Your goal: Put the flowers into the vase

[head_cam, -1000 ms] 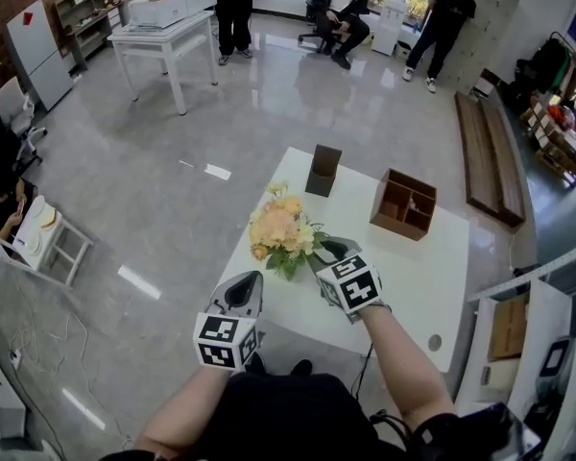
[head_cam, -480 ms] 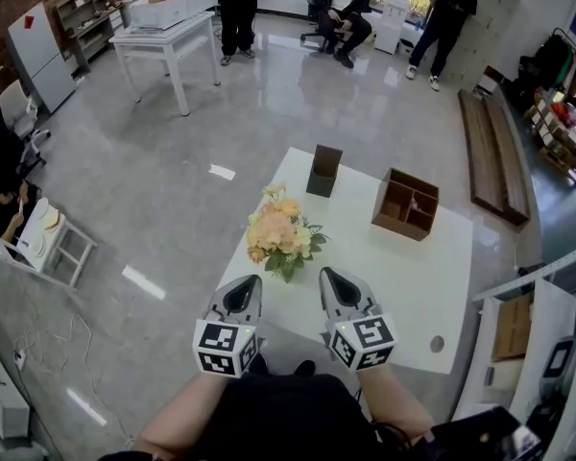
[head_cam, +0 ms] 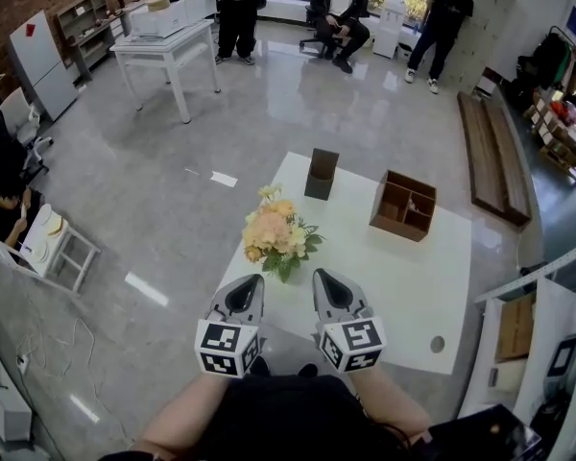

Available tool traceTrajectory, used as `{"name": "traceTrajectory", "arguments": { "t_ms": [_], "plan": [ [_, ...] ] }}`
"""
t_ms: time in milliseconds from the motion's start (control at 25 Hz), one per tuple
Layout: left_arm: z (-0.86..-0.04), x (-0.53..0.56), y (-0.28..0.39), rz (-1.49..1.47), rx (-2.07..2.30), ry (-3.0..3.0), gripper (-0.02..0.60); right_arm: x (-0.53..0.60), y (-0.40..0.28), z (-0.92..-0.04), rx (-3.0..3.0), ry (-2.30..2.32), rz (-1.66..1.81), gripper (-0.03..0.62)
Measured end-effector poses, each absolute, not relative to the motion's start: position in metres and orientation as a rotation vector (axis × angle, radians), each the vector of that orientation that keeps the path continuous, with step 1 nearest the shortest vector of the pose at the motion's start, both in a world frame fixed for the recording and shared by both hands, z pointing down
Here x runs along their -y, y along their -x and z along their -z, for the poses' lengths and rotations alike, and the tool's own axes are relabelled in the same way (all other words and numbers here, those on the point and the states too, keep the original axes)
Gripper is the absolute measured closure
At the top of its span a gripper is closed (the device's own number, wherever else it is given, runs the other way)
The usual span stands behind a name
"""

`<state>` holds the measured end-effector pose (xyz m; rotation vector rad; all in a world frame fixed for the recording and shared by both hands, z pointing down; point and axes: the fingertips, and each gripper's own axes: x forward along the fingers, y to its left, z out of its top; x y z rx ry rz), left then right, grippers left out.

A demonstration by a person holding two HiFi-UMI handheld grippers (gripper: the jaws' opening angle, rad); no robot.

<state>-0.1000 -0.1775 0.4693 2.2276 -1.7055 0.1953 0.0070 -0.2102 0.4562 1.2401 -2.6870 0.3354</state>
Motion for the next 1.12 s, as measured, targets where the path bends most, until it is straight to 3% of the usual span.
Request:
{"name": "traceTrajectory", "arguments": {
  "t_ms": [1120],
  "plan": [
    [-0.471, 0.174, 0.094, -0.175, 1.679, -2.209, 0.578, 0.200, -0.004, -0.470, 2.647, -1.206, -0.354, 0.591]
  ]
}}
